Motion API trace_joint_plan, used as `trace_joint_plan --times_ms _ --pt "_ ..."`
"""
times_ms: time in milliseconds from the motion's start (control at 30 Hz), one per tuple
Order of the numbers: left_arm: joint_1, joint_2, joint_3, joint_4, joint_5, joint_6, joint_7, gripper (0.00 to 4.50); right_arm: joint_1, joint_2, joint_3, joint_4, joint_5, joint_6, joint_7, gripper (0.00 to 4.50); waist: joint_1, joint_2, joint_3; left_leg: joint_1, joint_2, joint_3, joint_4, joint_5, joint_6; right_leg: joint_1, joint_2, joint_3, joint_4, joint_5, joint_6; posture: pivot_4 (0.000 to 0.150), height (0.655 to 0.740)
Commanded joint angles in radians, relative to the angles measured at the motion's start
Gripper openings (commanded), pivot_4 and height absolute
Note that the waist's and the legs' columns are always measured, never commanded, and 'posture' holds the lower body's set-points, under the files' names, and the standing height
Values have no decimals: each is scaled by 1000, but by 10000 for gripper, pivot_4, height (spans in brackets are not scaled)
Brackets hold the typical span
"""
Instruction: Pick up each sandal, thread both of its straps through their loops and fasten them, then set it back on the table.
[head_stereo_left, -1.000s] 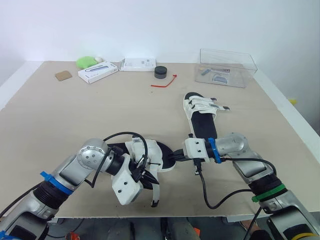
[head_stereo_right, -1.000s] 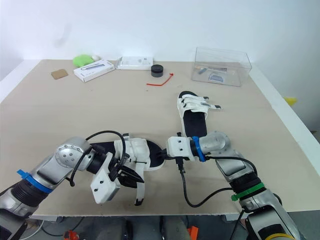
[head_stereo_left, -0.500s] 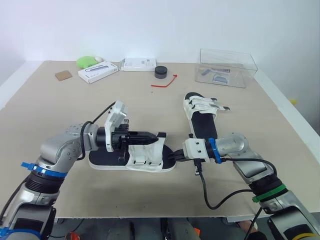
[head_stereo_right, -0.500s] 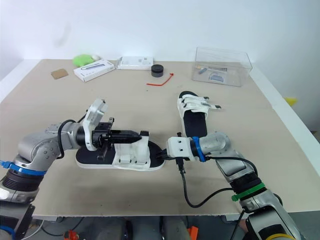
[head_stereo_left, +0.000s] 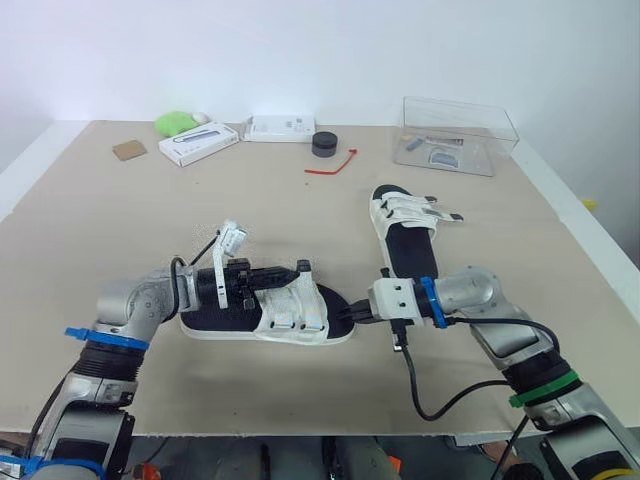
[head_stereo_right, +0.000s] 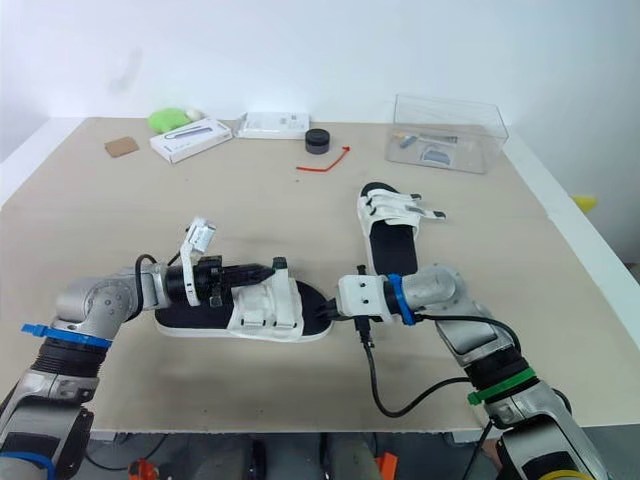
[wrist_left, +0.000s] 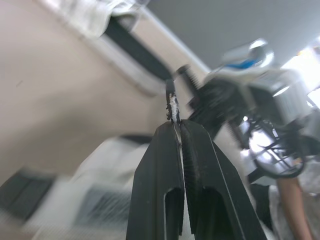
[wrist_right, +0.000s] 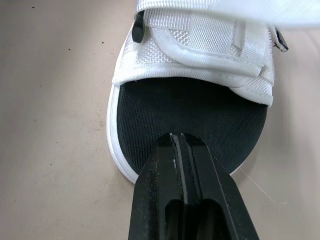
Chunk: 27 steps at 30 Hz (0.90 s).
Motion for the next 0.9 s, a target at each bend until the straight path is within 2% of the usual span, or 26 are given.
trace_joint_plan --times_ms 33,400,433,467,600,633,733,800,900 --pt "-12 -3 -14 23 71 -54 -16 1623 31 -36 17 28 -54 28 9 0 0 0 0 0 -1 0 0 0 0 0 -1 0 0 0 0 1500 7400" --pt "-76 -8 -59 154 256 -206 -34 1623 32 -35 19 30 -57 27 2 0 0 0 0 1 -3 0 1 0 0 1 -3 0 0 1 3 1500 7400" --pt "-80 -5 -60 156 263 -221 -46 5350 34 -35 19 29 -57 27 2 0 0 0 0 1 -3 0 1 0 1 1 -3 0 0 1 3 1500 7400" --pt "-85 -2 -63 159 274 -239 -59 6793 35 -35 19 28 -57 28 1 0 0 0 0 1 -3 0 1 1 1 2 -3 0 0 1 3 1500 7400" --pt "-112 15 -59 182 307 -285 -103 21944 32 -31 20 32 -58 27 1 0 -1 0 0 1 -3 0 0 1 1 1 -3 0 0 1 3 1500 7400" --pt "-116 18 -58 188 315 -294 -108 21944 31 -30 21 33 -59 27 1 0 -1 0 0 1 -3 0 0 1 1 1 -3 0 0 1 3 1500 7400" --pt "-132 49 -52 216 357 -350 -139 36776 28 -28 20 38 -60 24 2 0 -1 0 0 0 -3 0 0 1 1 1 -4 0 0 1 3 1500 7400" --pt "-146 98 -31 230 386 -411 -170 43997 28 -26 13 36 -50 30 0 0 -1 -1 0 0 -3 0 0 1 1 1 -4 0 0 1 3 1500 7400" --pt "-148 181 20 222 390 -489 -238 43997 34 -28 -16 7 10 109 13 0 -1 -1 0 0 -3 0 0 1 1 0 -4 0 0 1 3 1500 7400"
